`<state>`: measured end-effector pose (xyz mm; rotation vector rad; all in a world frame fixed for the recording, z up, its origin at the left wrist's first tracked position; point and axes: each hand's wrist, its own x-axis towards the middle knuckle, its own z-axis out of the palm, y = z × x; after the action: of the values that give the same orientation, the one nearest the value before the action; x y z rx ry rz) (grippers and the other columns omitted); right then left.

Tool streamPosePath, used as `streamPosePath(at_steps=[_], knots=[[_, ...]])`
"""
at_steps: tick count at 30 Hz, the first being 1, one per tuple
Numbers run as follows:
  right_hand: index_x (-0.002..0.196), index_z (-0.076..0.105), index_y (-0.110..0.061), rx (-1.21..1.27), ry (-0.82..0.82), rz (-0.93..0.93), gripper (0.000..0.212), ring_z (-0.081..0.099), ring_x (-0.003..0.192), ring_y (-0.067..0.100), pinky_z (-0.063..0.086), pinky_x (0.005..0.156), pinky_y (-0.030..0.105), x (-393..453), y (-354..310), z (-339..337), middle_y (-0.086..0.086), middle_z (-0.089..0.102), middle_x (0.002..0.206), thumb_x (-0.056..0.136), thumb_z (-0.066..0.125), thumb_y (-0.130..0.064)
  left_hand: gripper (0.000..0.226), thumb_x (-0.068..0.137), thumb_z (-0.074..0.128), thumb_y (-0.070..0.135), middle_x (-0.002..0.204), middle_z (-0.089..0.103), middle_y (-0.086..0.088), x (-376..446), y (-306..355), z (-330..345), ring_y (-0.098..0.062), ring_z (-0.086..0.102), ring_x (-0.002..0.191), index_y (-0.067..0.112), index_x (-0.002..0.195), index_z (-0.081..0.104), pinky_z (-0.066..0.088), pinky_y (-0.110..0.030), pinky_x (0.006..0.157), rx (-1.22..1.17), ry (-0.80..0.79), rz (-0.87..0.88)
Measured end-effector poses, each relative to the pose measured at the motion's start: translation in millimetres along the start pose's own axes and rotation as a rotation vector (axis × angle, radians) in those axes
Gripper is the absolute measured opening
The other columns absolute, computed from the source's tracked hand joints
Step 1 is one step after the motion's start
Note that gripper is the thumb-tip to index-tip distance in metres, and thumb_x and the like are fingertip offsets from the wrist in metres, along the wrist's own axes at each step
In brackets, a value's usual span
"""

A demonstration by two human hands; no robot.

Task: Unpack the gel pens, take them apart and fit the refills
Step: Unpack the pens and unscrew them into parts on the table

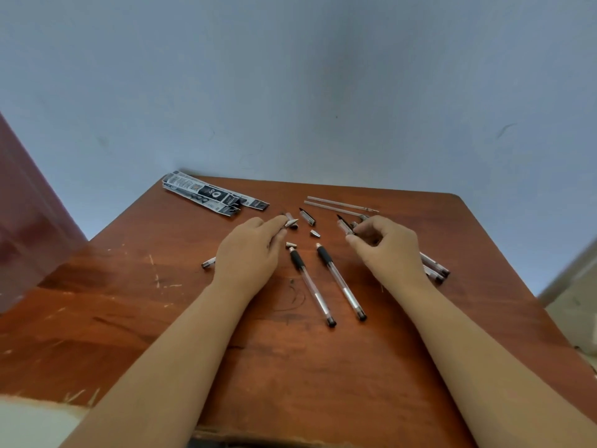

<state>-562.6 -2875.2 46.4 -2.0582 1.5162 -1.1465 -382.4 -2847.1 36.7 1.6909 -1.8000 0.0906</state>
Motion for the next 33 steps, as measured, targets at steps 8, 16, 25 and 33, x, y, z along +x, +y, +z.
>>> streamPosePath(at_steps=[8,16,25,33], knots=[[0.098,0.061,-0.015,-0.501,-0.091,-0.055,0.017,0.053,0.100,0.021,0.032,0.091,0.034,46,-18,24,0.003,0.066,0.100,0.087,0.050,-0.022,0.037,0.095,0.035,0.022,0.101,0.059,-0.005,5,-8,-2,-0.018,0.053,0.090,0.017,0.131,0.044,0.036,-0.024,0.070,-0.025,0.018,-0.110],[0.099,0.061,-0.017,-0.675,-0.145,-0.030,0.020,0.048,0.106,0.023,0.031,0.088,0.035,59,-16,48,0.003,0.065,0.104,0.088,0.047,-0.025,0.026,0.095,0.037,0.024,0.105,0.061,-0.003,12,-19,-7,-0.017,0.053,0.095,0.016,0.113,0.053,0.039,-0.025,0.075,-0.060,-0.031,-0.141],[0.098,0.064,-0.011,-0.259,-0.040,-0.055,0.023,0.050,0.093,0.014,0.037,0.081,0.028,42,-31,28,0.002,0.064,0.101,0.088,0.049,-0.024,0.031,0.094,0.041,0.030,0.100,0.059,-0.001,11,-16,-12,-0.015,0.052,0.091,0.027,0.122,0.053,0.035,-0.022,0.072,-0.099,-0.050,-0.043],[0.059,0.049,-0.029,0.034,-0.245,-0.100,0.033,0.051,0.056,-0.006,0.038,0.056,0.006,1,-37,2,-0.013,0.049,0.055,0.091,0.043,-0.024,0.019,0.080,0.059,0.026,0.078,0.070,0.000,3,1,-16,-0.016,0.064,0.073,0.015,0.092,0.070,0.042,-0.018,0.065,-0.162,-0.058,0.287]])
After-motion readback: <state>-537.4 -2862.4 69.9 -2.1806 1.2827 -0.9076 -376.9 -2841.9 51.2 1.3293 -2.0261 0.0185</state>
